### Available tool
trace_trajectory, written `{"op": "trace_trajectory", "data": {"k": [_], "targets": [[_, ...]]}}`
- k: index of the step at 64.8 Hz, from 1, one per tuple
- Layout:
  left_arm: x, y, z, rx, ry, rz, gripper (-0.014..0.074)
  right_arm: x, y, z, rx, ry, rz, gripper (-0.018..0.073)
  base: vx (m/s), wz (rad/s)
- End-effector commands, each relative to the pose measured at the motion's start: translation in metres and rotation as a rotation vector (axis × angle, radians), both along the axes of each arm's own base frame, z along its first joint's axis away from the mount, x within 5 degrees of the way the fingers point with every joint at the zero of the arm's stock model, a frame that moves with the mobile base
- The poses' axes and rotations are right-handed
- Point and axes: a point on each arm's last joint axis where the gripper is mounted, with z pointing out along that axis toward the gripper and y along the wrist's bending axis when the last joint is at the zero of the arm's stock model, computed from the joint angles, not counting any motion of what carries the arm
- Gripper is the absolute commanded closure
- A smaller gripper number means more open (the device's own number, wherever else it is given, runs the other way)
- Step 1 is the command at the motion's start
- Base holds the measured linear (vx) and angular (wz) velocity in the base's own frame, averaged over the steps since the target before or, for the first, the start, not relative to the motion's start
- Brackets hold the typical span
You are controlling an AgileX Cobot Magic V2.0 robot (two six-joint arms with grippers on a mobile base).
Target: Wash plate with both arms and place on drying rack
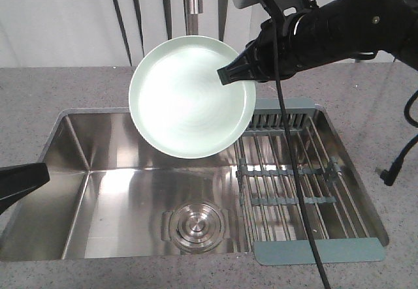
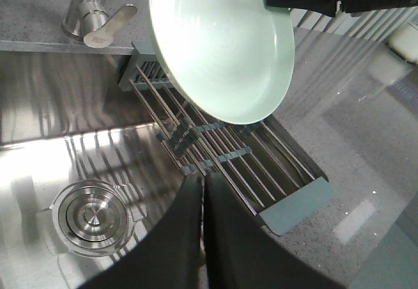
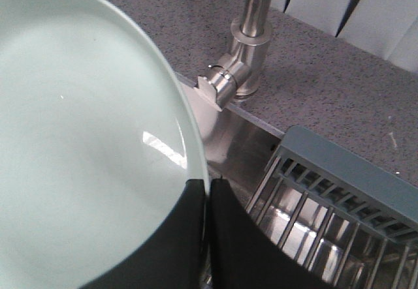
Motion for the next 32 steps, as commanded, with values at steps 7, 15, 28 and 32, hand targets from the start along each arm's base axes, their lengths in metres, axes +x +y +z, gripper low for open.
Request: {"op": "trace_trajectory", "data": {"k": [7, 15, 28, 32], "targets": [[-0.001, 0.001, 0.005, 0.034, -0.011, -0.002, 0.0603, 0.000, -0.032, 0.038, 0.102, -0.129, -0.144, 0.0564, 0.00, 0.00], [-0.001, 0.001, 0.005, 0.033, -0.011, -0.003, 0.0603, 0.004, -0.065, 0.035, 0.084, -0.060, -0.235, 0.0564, 0.00, 0.00], [-0.001, 0.001, 0.005, 0.033, -0.011, -0.006, 0.0603, 0.006, -0.113, 0.031, 0.020, 0.016, -0.325, 0.0564, 0.00, 0.00], [-0.001, 0.001, 0.005, 0.033, -0.011, -0.006, 0.0603, 0.005, -0.127, 0.028, -0.004, 0.040, -0.355, 0.0564, 0.00, 0.00]]}}
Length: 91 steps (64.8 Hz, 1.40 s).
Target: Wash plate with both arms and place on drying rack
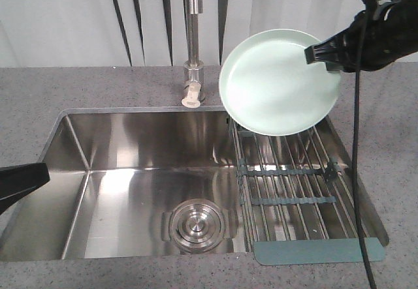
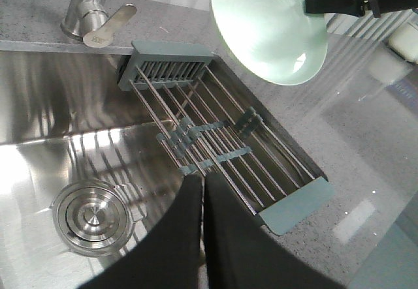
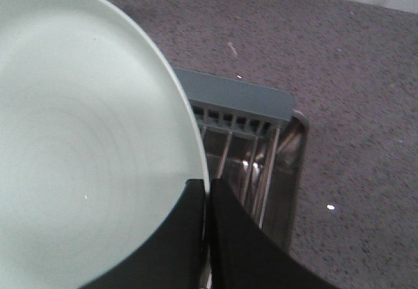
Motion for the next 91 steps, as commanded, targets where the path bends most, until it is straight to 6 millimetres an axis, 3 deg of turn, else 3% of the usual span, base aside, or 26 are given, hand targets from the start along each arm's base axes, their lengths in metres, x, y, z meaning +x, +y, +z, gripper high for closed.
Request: {"op": "trace_trajectory", "data": {"k": [1, 17, 24, 44, 72, 91], "targets": [[-0.001, 0.001, 0.005, 0.033, -0.011, -0.006, 0.0603, -0.009, -0.022, 0.026, -0.010, -0.085, -0.040, 0.0564, 0.00, 0.00], [-0.001, 0.001, 0.005, 0.033, -0.011, -0.004, 0.0603, -0.008, -0.044, 0.016, -0.114, -0.012, -0.062, 0.0564, 0.00, 0.00], [-0.001, 0.001, 0.005, 0.033, -0.011, -0.004, 0.0603, 0.002, -0.047, 0.000, -0.167, 0.051, -0.063, 0.0564, 0.00, 0.00], [-0.001, 0.001, 0.005, 0.033, -0.011, -0.004, 0.0603, 0.034, -0.046, -0.053, -0.193, 0.193, -0.026, 0.0564, 0.00, 0.00], [-0.001, 0.001, 0.005, 0.033, -0.011, -0.004, 0.0603, 0.053, -0.044, -0.088, -0.183, 0.249, 0.008, 0.0561, 0.00, 0.00], [-0.001, 0.001, 0.005, 0.034, -0.012, -0.002, 0.0603, 0.056, -0.038, -0.095, -0.138, 0.266, 0.051, 0.0538, 0.00, 0.00]]}}
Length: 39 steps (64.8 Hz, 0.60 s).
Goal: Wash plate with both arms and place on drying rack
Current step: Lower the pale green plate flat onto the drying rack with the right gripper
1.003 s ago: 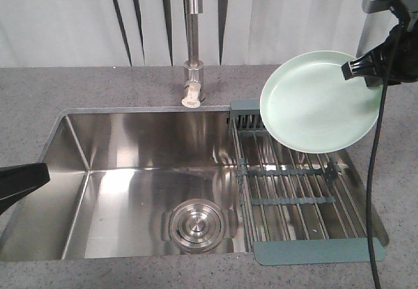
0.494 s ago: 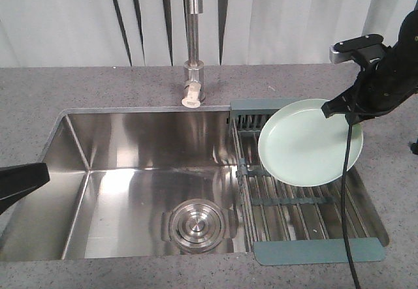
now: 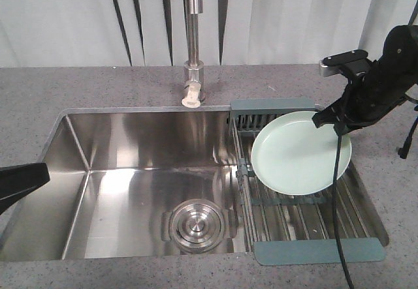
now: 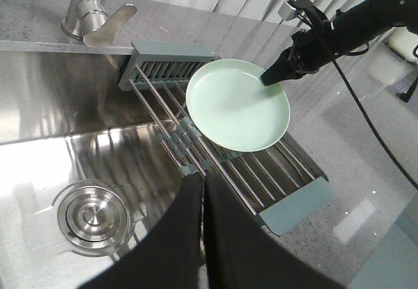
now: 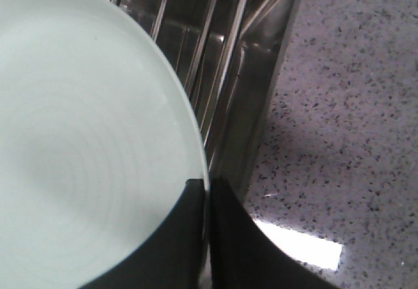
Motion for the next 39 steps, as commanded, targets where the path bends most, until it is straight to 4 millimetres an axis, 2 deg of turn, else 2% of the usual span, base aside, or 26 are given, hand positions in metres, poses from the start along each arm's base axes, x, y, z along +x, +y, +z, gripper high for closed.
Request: {"op": "trace_trajectory", "data": {"k": [1, 16, 39], "targets": [[-0.0005, 0.0008, 0.0050, 0.034, -0.012, -0.002, 0.0603, -0.0001, -0.0004, 0.0275, 0.027, -0.107, 0.009, 0.0534, 0.00, 0.00], [-0.0005, 0.0008, 0.0050, 0.034, -0.012, -0.002, 0.0603, -0.0002, 0.0000, 0.0263, 0.029, -0.099, 0.012, 0.0472, 0.00, 0.00], [-0.0007, 0.0006, 0.0050, 0.033, -0.011, -0.004, 0.0603, -0.0014, 0.0000, 0.0257, 0.030, -0.084, 0.013, 0.0307, 0.00, 0.00]]}}
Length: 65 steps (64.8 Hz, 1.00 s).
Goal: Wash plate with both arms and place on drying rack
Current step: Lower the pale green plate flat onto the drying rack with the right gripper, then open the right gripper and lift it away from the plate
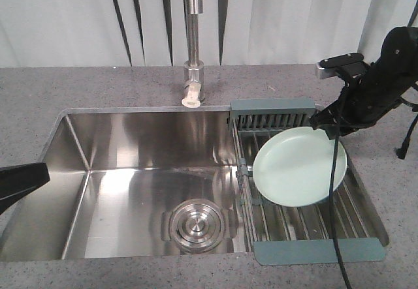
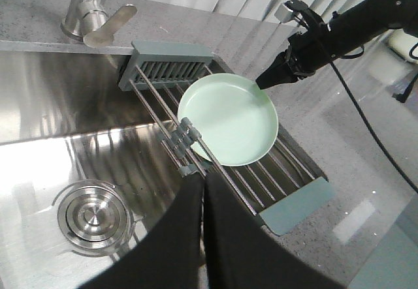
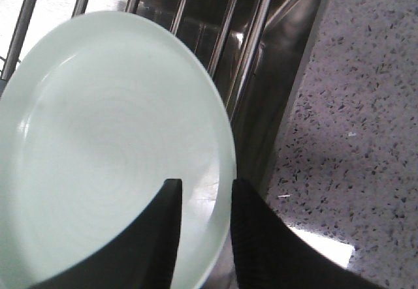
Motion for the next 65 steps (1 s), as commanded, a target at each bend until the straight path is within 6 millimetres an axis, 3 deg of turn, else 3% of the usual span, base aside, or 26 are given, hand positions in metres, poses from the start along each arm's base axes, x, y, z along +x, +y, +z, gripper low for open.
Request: {"op": "trace_trajectory", "data": {"k": [1, 18, 28, 37, 49, 65], "targets": [[-0.001, 0.001, 0.005, 0.033, -0.011, -0.004, 0.0603, -0.002, -0.003, 0.030, 0.005, -0.101, -0.002, 0.0301, 0.00, 0.00], [-0.001, 0.001, 0.005, 0.033, -0.011, -0.006, 0.0603, -0.001, -0.006, 0.038, -0.031, -0.131, -0.007, 0.0276, 0.00, 0.00], [-0.001, 0.001, 0.005, 0.032, -0.011, -0.005, 0.0603, -0.004, -0.006, 0.069, -0.027, -0.218, -0.018, 0.0302, 0.00, 0.00], [-0.001, 0.001, 0.005, 0.032, -0.011, -0.005, 0.0603, -0.016, -0.006, 0.105, -0.019, -0.329, -0.022, 0.0394, 0.00, 0.00], [-0.001, 0.000, 0.006, 0.023, -0.015, -0.003, 0.0603, -0.049, -0.005, 0.154, 0.010, -0.470, -0.026, 0.0577, 0.00, 0.00], [0.000, 0.000, 0.009, -0.015, -0.029, 0.004, 0.0603, -0.110, 0.006, 0.212, 0.156, -0.662, 0.010, 0.0568, 0.00, 0.00]]}}
